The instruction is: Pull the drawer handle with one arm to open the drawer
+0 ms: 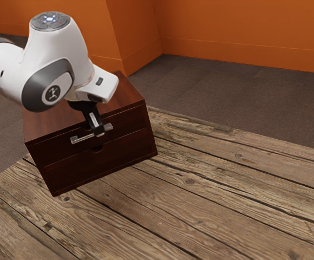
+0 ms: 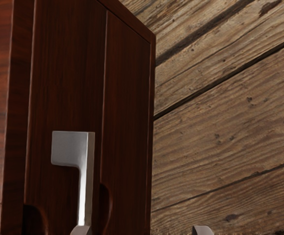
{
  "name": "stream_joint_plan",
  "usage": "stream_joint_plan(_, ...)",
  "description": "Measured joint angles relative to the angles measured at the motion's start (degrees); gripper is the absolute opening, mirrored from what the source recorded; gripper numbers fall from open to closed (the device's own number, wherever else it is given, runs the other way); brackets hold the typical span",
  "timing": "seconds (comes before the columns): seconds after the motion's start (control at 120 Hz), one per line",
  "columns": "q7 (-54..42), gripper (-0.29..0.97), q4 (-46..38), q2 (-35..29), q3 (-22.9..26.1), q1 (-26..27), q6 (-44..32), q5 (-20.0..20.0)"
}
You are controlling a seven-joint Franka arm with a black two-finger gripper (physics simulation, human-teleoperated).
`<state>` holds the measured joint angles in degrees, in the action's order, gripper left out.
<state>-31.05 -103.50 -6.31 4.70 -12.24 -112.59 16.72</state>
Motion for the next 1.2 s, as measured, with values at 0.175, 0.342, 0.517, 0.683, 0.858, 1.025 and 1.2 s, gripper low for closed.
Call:
stream_joint_plan(0.175,-1.16,0.21,-2.62,-1.62,-0.04,0.03,-1.40,0.85)
stream_joint_plan(0.342,-2.29,0.21,-4.23,-1.66,-0.28,0.01,-3.84,0.99)
stream_joint_plan(0.517,-3.08,0.21,-4.52,-1.18,-0.38,-0.66,-4.93,1.02)
stream_joint_plan(0.683,-3.74,0.21,-3.63,1.11,-0.39,-2.04,-6.82,0.93)
stream_joint_plan(0.858,-4.27,0.21,-1.92,3.70,-0.39,-2.20,-8.43,0.48)
stream_joint_plan(1.025,-4.64,0.21,-1.83,4.11,-1.00,-1.57,-9.33,-0.09)
stream_joint_plan(1.2,-4.96,0.21,-1.74,4.22,-2.44,-1.43,-9.67,-0.17)
